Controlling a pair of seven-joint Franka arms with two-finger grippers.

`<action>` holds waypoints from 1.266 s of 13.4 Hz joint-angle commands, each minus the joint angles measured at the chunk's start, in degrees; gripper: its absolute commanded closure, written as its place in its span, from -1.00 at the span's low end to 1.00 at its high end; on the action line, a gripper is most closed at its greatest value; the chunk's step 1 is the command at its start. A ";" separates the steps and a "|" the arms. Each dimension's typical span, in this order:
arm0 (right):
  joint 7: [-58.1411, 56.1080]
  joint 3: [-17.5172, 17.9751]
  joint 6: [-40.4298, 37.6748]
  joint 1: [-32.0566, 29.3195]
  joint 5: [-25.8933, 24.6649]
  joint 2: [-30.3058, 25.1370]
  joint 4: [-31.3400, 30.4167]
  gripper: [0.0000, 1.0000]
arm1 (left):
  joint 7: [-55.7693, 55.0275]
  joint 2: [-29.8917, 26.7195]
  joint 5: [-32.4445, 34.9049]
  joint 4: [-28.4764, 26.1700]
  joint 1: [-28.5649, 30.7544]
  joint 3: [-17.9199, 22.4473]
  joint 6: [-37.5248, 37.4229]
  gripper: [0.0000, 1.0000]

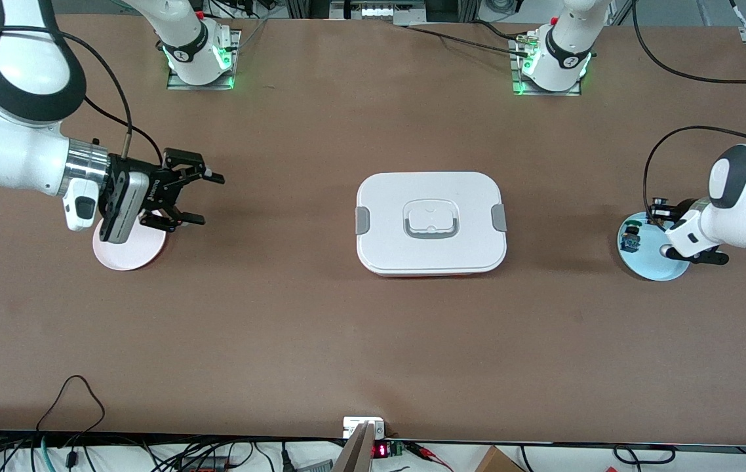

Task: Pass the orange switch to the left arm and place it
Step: 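Lower the switch onto the blue plate while the right gripper retracts, then open the left gripper to release the orange switch on the plate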

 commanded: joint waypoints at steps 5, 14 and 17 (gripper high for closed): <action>36.08 0.27 -6.34 0.63 -32.51 -1.84 1.29 -1.00 | -1.69 6.35 9.53 4.50 0.47 0.73 4.94 1.00; 31.26 -0.09 -19.56 -9.39 -45.01 -0.61 11.92 -1.00 | -0.82 9.96 12.53 6.27 0.12 2.93 9.51 0.04; 37.83 0.35 -20.07 -8.95 -44.49 -1.05 14.12 -1.00 | 3.02 9.44 11.75 7.84 0.47 2.49 9.17 -1.00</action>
